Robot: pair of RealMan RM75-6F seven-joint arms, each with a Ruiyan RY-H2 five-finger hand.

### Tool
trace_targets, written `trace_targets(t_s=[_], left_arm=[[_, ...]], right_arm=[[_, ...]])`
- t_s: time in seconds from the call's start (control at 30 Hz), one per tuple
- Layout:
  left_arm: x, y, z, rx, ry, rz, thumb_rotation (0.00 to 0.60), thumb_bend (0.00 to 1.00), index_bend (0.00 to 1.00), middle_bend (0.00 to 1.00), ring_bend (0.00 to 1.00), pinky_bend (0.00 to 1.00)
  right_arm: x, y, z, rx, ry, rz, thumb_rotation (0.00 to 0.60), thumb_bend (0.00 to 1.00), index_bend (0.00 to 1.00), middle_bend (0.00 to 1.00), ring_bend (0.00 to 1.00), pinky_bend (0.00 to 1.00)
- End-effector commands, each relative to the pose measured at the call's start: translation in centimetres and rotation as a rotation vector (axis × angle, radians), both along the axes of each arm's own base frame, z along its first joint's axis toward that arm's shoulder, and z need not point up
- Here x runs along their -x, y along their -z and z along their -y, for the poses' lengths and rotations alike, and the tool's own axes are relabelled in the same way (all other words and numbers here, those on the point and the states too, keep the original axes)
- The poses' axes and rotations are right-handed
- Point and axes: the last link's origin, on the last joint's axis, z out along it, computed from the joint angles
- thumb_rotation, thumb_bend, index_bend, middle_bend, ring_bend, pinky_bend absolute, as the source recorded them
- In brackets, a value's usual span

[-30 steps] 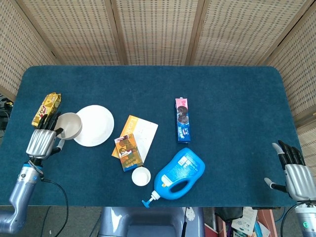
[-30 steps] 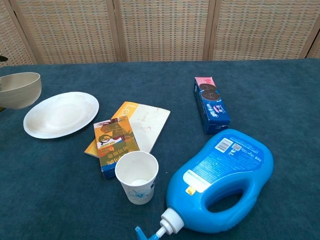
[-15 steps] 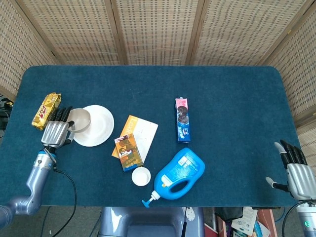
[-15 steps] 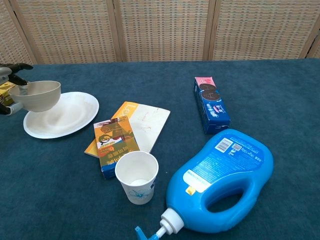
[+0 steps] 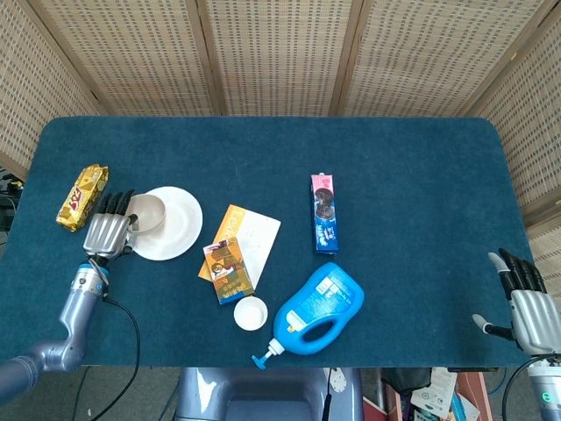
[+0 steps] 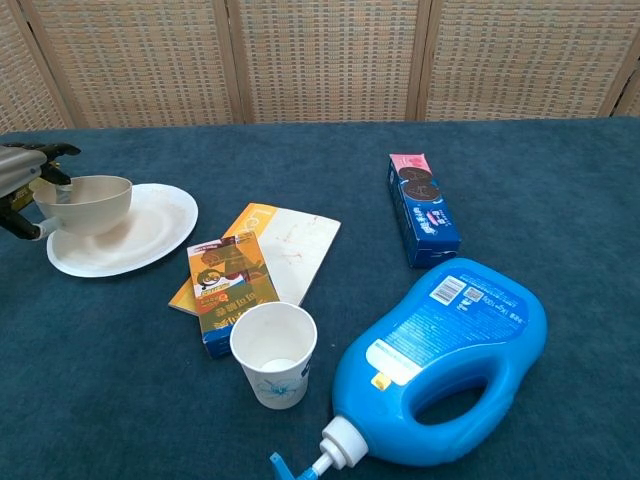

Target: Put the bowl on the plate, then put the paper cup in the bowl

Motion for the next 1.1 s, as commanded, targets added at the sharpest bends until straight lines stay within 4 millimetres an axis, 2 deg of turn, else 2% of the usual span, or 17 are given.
trace_targets(t_s=[0.03, 0.63, 0.8, 0.97, 1.1], left_arm=[[-0.3, 0.4, -0.3, 0.001, 0.004, 0.002, 0.600, 0.45, 0.63, 0.00, 0.00, 0.02], [-1.3, 1.7, -0.9, 0.012, 0.023, -0.013, 0.600, 0.45, 0.62, 0.00, 0.00, 0.01], [-1.4, 1.9, -0.9, 0.012, 0.023, -0.009, 0.600, 0.34, 0.52, 0.00, 0.00, 0.00], [-1.4, 1.8, -0.7, 0.016, 0.028, -0.008, 0.600, 0.19, 0.37, 0.00, 0.00, 0.00], [-1.4, 1.5, -0.4, 0.015, 0.033, 0.005, 0.600, 0.15, 0.32, 0.00, 0.00, 0.00]], right_arm=[[0.0, 0.0, 0.0, -0.001, 0.001, 0.001, 0.600, 0.14, 0.00, 0.00, 0.00, 0.00], [0.1, 0.0, 0.1, -0.002, 0.002, 0.004, 0.600, 0.14, 0.00, 0.00, 0.00, 0.00], [0.1, 0.0, 0.1, -0.002, 0.002, 0.003, 0.600, 0.14, 0.00, 0.00, 0.00, 0.00], [0.1, 0.0, 0.1, 0.001, 0.003, 0.004, 0.600, 0.14, 0.00, 0.00, 0.00, 0.00], [0.0, -0.1, 0.0, 0.003, 0.001, 0.006, 0.600, 0.14, 0.00, 0.00, 0.00, 0.00]])
